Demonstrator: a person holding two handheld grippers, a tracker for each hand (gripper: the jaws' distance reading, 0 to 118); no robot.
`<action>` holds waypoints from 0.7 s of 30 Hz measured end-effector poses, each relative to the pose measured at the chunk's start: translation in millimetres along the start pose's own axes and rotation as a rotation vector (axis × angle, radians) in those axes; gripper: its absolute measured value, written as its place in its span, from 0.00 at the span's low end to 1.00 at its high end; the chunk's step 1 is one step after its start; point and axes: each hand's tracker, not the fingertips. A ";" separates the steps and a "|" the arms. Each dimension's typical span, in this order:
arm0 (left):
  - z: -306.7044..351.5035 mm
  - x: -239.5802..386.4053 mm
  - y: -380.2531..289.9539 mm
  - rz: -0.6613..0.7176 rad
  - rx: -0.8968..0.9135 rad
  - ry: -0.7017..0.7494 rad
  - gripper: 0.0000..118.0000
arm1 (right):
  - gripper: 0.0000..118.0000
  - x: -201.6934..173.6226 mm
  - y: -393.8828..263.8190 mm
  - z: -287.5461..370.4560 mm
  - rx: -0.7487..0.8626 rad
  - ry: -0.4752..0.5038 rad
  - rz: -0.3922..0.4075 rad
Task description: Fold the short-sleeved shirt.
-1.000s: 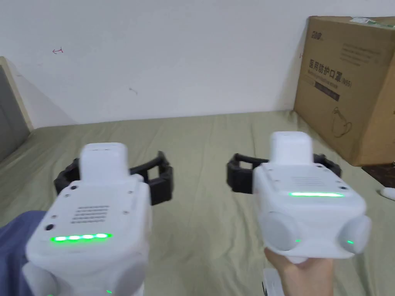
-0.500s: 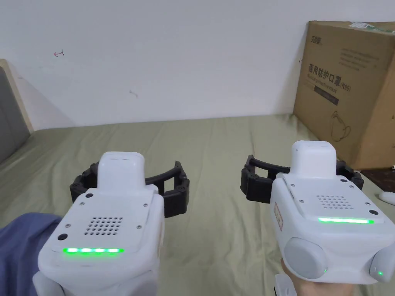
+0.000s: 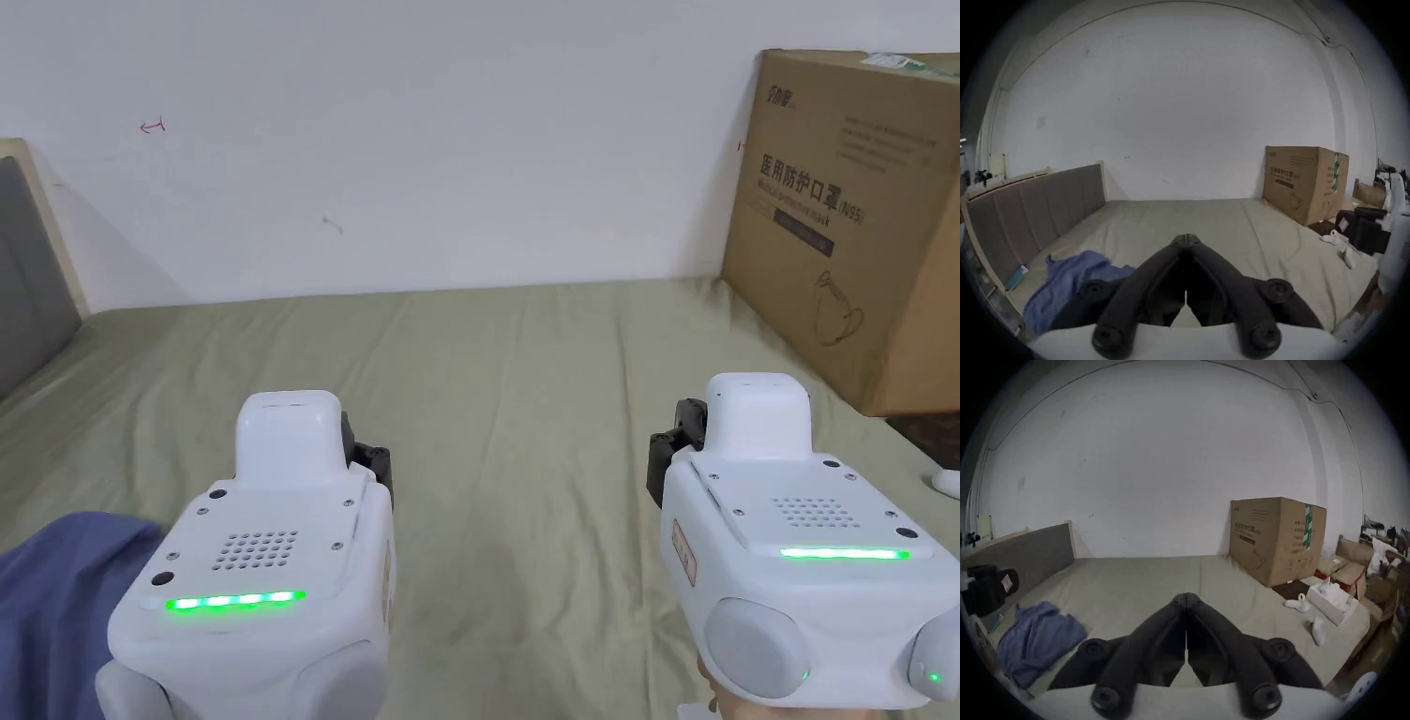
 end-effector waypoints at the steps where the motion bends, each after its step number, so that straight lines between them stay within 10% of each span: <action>1: -1.9 0.7 0.2 -0.003 0.001 0.003 0.00 | 0.00 0.3 1.2 0.5 -0.003 0.019 -0.017; 11: 1.7 -22.3 14.5 0.057 0.017 0.006 0.00 | 0.00 -10.8 17.2 -0.8 0.020 0.055 -0.013; 21: 51.9 -126.6 21.9 0.060 -0.018 0.361 0.00 | 0.00 -112.7 25.9 -13.2 -0.023 0.422 -0.021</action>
